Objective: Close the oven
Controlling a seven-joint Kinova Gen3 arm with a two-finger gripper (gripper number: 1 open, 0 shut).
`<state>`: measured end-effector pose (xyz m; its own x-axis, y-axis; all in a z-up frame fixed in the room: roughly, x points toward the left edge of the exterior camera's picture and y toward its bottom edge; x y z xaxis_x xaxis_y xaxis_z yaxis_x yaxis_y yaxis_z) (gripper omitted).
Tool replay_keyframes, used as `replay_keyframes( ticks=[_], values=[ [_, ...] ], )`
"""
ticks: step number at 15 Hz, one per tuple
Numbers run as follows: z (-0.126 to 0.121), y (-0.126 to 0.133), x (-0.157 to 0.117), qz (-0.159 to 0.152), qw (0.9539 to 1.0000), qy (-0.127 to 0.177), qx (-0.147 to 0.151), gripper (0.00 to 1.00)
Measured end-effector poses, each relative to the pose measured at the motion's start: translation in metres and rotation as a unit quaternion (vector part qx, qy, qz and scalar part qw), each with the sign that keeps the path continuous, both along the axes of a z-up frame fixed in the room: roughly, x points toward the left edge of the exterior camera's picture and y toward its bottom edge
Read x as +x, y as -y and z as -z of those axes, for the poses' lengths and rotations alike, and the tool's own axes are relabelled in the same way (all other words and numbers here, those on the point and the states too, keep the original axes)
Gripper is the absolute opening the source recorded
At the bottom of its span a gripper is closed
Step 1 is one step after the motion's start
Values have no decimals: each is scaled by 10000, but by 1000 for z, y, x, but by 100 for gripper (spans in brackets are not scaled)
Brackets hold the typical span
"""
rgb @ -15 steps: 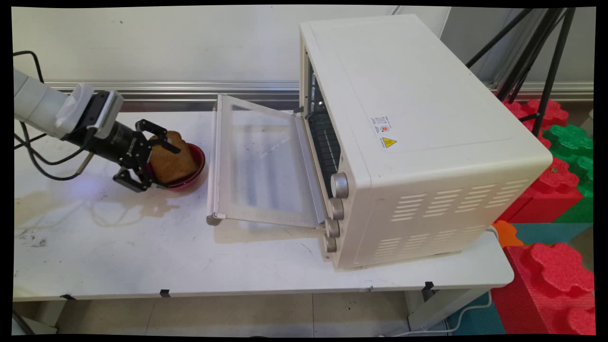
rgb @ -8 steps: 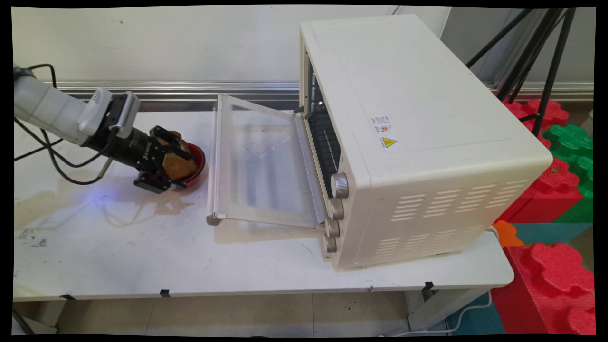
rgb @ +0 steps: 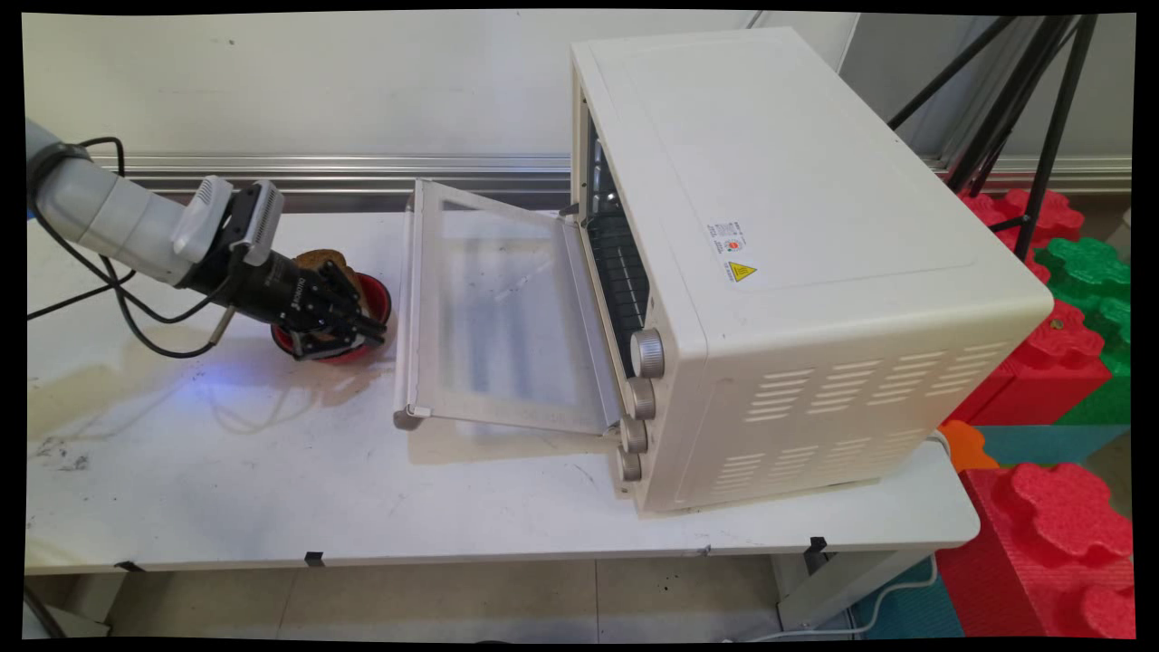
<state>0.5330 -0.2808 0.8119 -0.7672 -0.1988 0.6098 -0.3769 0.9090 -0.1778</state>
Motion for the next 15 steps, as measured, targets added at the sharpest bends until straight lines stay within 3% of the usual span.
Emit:
replay_keyframes(
  ticks=[9, 15],
  values=[
    [-3, 11, -10, -121, 9987, -467, -162, 0],
    [-30, 15, -11, -142, 9959, -808, -391, 0]
  ],
)
